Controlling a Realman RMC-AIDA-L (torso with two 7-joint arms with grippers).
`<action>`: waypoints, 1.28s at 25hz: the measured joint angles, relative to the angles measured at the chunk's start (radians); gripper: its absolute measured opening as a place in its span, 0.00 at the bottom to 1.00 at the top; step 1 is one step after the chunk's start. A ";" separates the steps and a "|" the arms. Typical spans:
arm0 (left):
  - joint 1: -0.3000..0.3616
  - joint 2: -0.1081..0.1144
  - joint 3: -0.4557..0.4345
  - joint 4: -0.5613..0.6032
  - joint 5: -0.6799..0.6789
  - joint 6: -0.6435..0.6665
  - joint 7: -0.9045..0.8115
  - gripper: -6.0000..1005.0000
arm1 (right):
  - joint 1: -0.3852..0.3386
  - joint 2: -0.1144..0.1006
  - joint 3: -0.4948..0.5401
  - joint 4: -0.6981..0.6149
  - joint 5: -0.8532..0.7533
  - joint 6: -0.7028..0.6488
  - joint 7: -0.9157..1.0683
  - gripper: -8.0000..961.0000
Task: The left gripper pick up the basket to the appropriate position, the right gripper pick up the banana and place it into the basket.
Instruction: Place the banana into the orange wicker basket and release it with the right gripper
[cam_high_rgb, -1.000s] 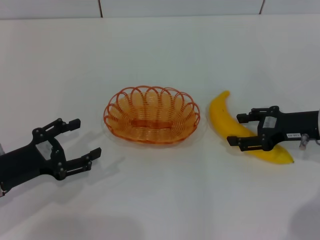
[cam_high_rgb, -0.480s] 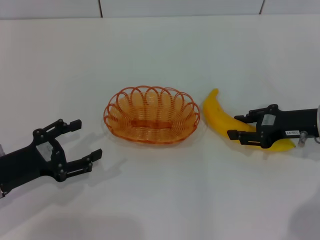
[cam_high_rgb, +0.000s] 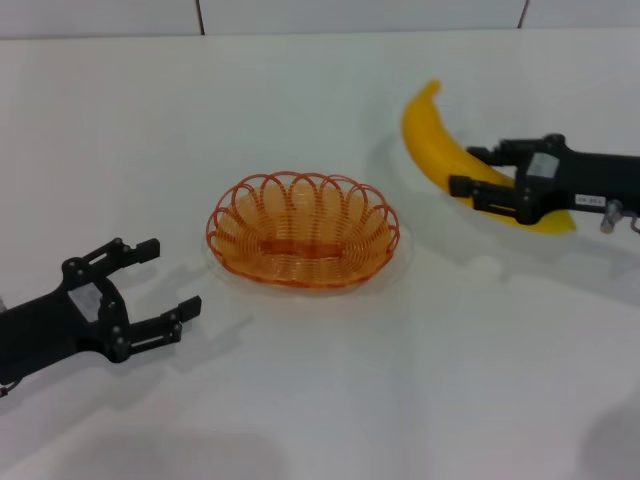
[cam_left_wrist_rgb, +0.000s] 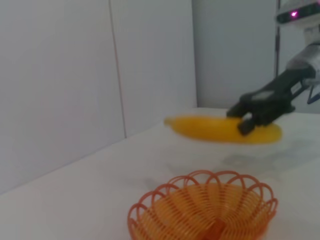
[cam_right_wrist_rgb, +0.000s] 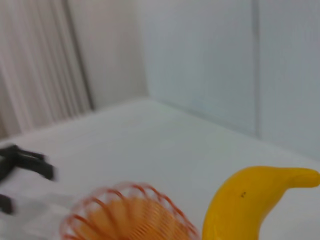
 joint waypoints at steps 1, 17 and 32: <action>0.000 0.000 -0.007 0.000 0.002 0.001 -0.011 0.87 | 0.003 0.001 -0.001 0.005 0.018 -0.024 -0.028 0.53; -0.018 0.001 -0.014 -0.001 0.006 0.001 -0.044 0.87 | 0.297 0.022 -0.048 0.440 0.040 0.173 -0.403 0.58; -0.015 0.001 -0.014 -0.001 0.005 0.001 -0.041 0.87 | 0.289 0.015 -0.073 0.430 0.052 0.085 -0.335 0.66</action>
